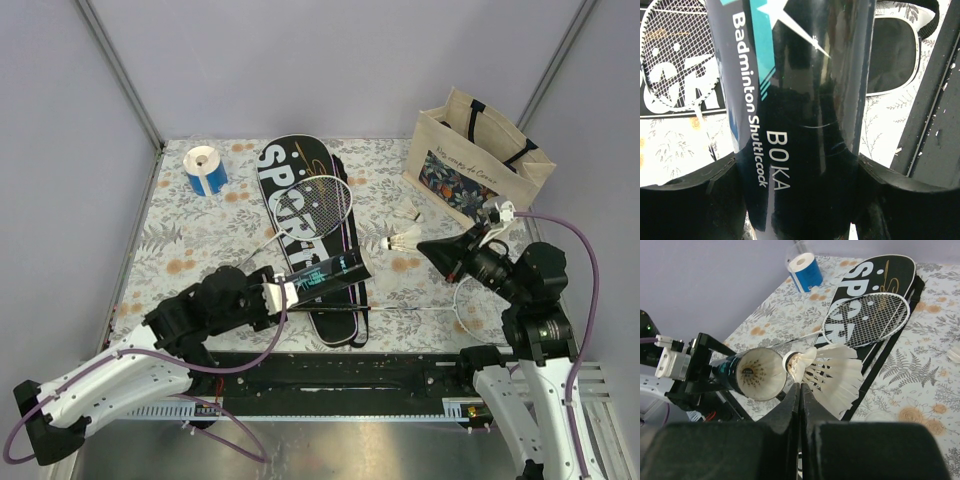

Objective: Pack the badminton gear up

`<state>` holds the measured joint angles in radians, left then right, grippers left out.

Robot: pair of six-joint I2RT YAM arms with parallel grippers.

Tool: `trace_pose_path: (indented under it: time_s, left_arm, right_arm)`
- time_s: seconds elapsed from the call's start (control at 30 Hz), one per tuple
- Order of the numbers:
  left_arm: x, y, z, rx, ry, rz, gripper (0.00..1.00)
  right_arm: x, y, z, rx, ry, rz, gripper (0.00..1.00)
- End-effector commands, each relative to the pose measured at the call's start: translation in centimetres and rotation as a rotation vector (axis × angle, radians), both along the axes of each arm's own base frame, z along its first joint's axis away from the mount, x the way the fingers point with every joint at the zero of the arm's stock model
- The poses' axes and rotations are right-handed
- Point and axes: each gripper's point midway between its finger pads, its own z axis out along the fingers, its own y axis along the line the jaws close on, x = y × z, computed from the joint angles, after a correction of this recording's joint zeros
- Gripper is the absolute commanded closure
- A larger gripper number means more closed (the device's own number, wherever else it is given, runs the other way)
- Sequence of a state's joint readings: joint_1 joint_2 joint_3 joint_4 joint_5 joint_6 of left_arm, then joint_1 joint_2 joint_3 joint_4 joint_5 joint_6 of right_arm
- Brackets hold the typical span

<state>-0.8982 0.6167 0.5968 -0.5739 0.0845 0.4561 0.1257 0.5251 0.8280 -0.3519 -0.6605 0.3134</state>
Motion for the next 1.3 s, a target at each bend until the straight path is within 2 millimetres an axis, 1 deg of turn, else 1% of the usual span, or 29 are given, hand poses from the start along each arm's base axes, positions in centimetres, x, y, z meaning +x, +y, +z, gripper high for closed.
trace_pose_path:
  time_s: [0.0, 0.1, 0.2, 0.4, 0.47, 0.6, 0.7, 0.87, 1.07, 1.2, 1.23, 1.27]
  left_arm:
    - [1.4, -1.2, 5.3, -0.109, -0.119, 0.007, 1.0]
    - [1.1, -1.5, 5.6, -0.119, -0.123, -0.023, 1.0]
    - [0.9, -2.0, 6.0, -0.136, -0.129, -0.052, 1.0]
    - [0.9, -2.7, 6.1, -0.127, -0.118, -0.081, 1.0]
    - [0.9, -3.0, 6.3, -0.13, -0.119, -0.093, 1.0]
    - [1.2, -3.5, 6.6, -0.124, -0.121, -0.107, 1.0]
    - [1.3, -3.9, 7.0, -0.134, -0.127, -0.118, 1.0]
    - [1.2, -4.4, 7.5, -0.149, -0.129, -0.136, 1.0]
    - [1.2, -4.9, 7.6, -0.147, -0.131, -0.161, 1.0]
    - [1.2, -5.0, 8.0, -0.156, -0.138, -0.165, 1.0]
    - [1.2, -5.1, 8.1, -0.161, -0.142, -0.167, 1.0]
    - [1.2, -5.1, 8.2, -0.165, -0.147, -0.17, 1.0]
  right_arm:
    - [-3.0, 0.9, 1.2, 0.005, -0.039, 0.097, 1.0]
    - [-3.7, 1.4, 0.9, 0.026, -0.024, 0.146, 1.0]
    - [-3.7, 1.9, 0.6, 0.055, -0.023, 0.183, 1.0]
    - [-3.7, 2.8, 1.2, 0.113, -0.027, 0.242, 1.0]
    - [-3.7, 3.0, 1.1, 0.122, -0.018, 0.26, 1.0]
    - [-3.4, 3.4, 0.7, 0.124, 0.0, 0.273, 1.0]
    - [-3.3, 3.7, -0.1, 0.123, 0.032, 0.289, 1.0]
    - [-3.1, 4.8, -1.4, 0.113, 0.082, 0.339, 1.0]
    - [-3.3, 6.5, -1.2, 0.138, 0.09, 0.405, 1.0]
    - [-3.6, 7.5, -1.9, 0.135, 0.119, 0.438, 1.0]
    - [-3.6, 7.8, -1.6, 0.139, 0.097, 0.446, 1.0]
    - [-3.7, 8.0, -1.7, 0.139, 0.1, 0.452, 1.0]
